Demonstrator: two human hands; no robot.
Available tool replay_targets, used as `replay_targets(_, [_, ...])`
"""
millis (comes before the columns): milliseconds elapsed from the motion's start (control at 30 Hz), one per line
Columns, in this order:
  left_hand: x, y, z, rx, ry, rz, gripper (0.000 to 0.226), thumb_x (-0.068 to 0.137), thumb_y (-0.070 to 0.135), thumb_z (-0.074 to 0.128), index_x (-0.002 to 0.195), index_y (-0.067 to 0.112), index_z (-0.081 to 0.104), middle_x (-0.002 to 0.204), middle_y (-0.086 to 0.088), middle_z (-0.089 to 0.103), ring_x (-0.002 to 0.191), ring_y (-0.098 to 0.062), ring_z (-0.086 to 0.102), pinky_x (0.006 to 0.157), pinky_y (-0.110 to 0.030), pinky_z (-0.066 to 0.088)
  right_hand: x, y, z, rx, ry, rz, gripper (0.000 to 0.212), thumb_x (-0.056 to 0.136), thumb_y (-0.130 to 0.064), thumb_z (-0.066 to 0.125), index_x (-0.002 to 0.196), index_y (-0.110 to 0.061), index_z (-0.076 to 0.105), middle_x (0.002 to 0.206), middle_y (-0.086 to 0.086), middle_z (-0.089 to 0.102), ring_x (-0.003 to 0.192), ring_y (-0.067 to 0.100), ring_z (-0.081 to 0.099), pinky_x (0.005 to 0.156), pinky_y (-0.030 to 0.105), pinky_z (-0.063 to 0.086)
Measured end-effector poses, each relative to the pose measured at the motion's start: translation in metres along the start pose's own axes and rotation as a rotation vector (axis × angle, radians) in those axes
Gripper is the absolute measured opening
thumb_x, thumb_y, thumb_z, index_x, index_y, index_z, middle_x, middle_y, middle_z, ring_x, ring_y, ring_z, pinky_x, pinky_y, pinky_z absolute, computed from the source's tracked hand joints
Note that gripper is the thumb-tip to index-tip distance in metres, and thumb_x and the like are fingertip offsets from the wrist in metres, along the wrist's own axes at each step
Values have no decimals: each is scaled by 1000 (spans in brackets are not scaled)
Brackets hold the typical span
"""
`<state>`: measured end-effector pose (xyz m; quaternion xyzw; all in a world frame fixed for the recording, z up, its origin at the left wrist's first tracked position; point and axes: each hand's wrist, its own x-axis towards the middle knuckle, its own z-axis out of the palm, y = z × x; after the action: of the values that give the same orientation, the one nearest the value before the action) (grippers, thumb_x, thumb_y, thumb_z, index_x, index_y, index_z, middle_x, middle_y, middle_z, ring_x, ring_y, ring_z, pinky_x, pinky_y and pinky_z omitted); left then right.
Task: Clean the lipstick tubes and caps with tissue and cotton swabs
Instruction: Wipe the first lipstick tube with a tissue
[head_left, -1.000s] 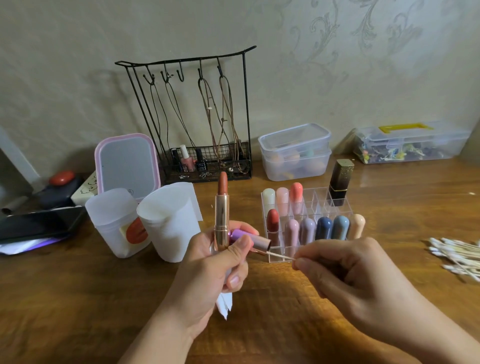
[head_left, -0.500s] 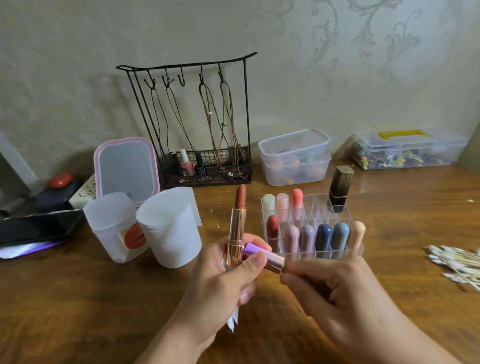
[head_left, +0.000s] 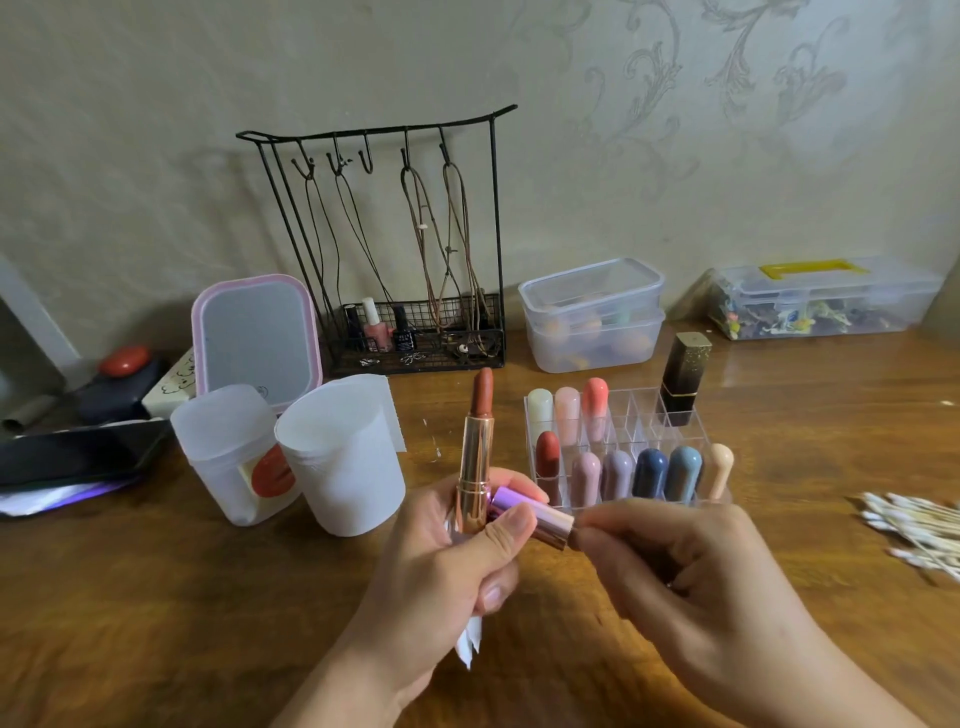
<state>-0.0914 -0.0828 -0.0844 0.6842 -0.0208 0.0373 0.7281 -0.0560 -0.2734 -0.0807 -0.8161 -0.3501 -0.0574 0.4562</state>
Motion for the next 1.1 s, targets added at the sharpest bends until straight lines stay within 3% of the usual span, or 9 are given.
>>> replay_targets(133, [1,1,1,-32,-1,0,18,76,31,64,87,19,72,59,-14,43,46,-15,40,44,-24,35,0,-2,1,-71,-56,-39,13,91,-20,66,84,-28,74,62,-12,64,52,10,60,45,22,46])
replay_targets(233, [0,1,1,-30,-10,-4,19,74,33,64,87,20,72,57,-12,44,46,-14,41,44,-22,35,1,-1,0,-61,22,-7,11,90,-22,67,85,-28,74,60,-13,63,50,9,60,44,20,45])
replay_targets(367, [0,2,1,-8,-4,-13,19,74,35,64,88,24,72,57,-12,44,46,-14,41,44,-22,36,1,-3,1,-114,-134,-19,11,91,-25,64,83,-27,71,69,-11,65,58,9,61,50,26,49])
replay_targets(500, [0,2,0,-25,-25,-13,18,76,33,62,88,23,72,57,-11,43,46,-13,41,44,-21,35,0,-2,1,-56,19,6,10,89,-27,63,87,-31,72,62,-10,64,50,11,60,44,25,47])
replay_targets(633, [0,1,-1,-11,-20,-1,16,78,36,68,88,23,72,56,-10,45,47,-13,42,44,-20,37,0,-5,1,-42,-111,5,12,92,-24,64,83,-29,71,66,-13,64,55,10,60,47,16,43])
replay_targets(767, [0,0,-1,-5,-40,20,27,70,42,67,89,24,72,56,-8,45,46,-13,43,45,-20,38,0,-1,2,-50,-4,30,10,90,-26,64,86,-32,70,64,-12,64,54,12,60,44,20,45])
replay_targets(867, [-1,0,-2,2,-35,12,27,67,44,68,87,27,72,57,-9,47,47,-13,44,45,-20,39,-1,-4,0,-50,-171,9,10,93,-25,63,87,-30,69,70,-9,65,59,12,61,50,24,48])
replay_targets(1000, [-1,3,-4,-13,-30,29,22,73,37,66,88,22,71,56,-10,45,46,-13,42,44,-20,37,-2,0,-7,17,-5,13,11,92,-27,63,85,-30,71,63,-9,64,53,12,59,47,23,45])
replay_targets(1100, [1,2,-8,-8,3,36,25,74,35,66,90,17,71,55,-10,43,46,-14,40,44,-21,36,0,0,-7,-104,-89,-24,12,93,-25,64,84,-30,71,69,-15,67,62,7,64,53,21,50])
